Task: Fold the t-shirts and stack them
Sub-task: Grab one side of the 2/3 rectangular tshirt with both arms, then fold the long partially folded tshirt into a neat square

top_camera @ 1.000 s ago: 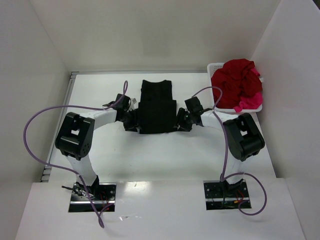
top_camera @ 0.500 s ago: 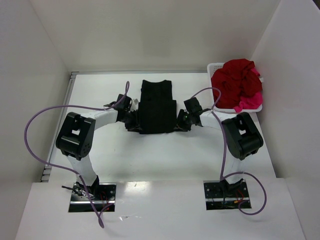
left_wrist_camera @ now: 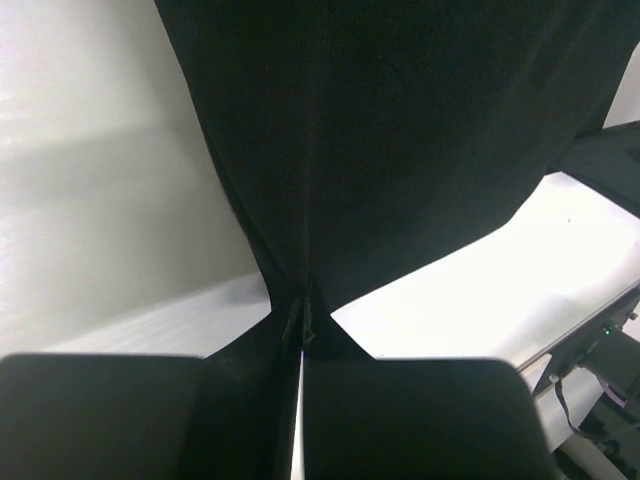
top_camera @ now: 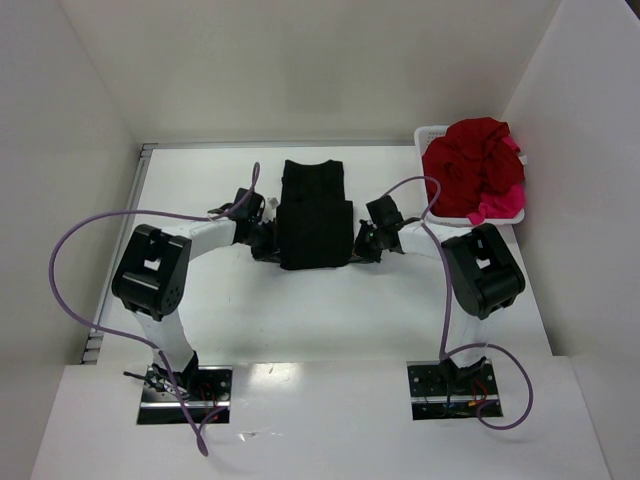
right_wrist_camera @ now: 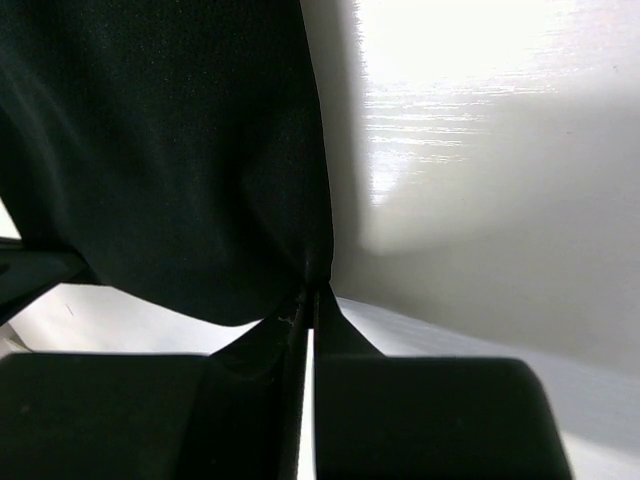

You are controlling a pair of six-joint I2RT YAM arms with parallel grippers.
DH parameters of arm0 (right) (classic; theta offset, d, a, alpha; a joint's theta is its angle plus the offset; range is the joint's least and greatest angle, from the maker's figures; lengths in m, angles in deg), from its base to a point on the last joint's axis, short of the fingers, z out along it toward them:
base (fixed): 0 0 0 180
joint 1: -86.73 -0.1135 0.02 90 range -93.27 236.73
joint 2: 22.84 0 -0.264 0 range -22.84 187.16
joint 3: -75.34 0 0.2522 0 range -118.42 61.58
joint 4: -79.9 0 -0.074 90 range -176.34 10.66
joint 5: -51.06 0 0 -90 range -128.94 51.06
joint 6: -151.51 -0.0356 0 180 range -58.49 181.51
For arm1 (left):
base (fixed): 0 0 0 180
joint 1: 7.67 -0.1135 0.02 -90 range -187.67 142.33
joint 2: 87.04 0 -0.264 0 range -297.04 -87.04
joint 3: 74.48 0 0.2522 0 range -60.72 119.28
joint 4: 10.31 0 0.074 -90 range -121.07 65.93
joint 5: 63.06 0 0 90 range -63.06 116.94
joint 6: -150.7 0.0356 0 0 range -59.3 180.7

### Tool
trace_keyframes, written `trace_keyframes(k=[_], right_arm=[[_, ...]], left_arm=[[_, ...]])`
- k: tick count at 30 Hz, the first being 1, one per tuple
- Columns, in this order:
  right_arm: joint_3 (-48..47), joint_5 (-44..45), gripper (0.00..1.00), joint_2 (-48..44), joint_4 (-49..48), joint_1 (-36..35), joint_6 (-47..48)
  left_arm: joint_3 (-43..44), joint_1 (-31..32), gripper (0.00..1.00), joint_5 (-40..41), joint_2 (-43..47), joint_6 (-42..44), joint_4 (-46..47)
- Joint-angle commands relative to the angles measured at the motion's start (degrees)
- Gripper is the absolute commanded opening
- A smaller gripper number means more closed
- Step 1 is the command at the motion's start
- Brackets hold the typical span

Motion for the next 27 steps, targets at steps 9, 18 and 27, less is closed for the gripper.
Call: trace_keyframes(k=[9,18,27], right_arm=[[4.44,2.46,0.0,-15.98,3.38,-0.75,-2.61],[6.55,1.32,0.0,-21.0,4.7,-5.05,-4.27],[6.55,1.94,0.0,-19.42,4.7,-7.26,-5.33]], left_arm=[[-3.96,0.81,0.0,-1.45,12.79,0.22,-8.04],[-5.73,1.95,0.0,-1.45,15.17,0.22,-11.82],[-6.95,2.57,0.44,-0.83,16.31,-0.93,-12.97]])
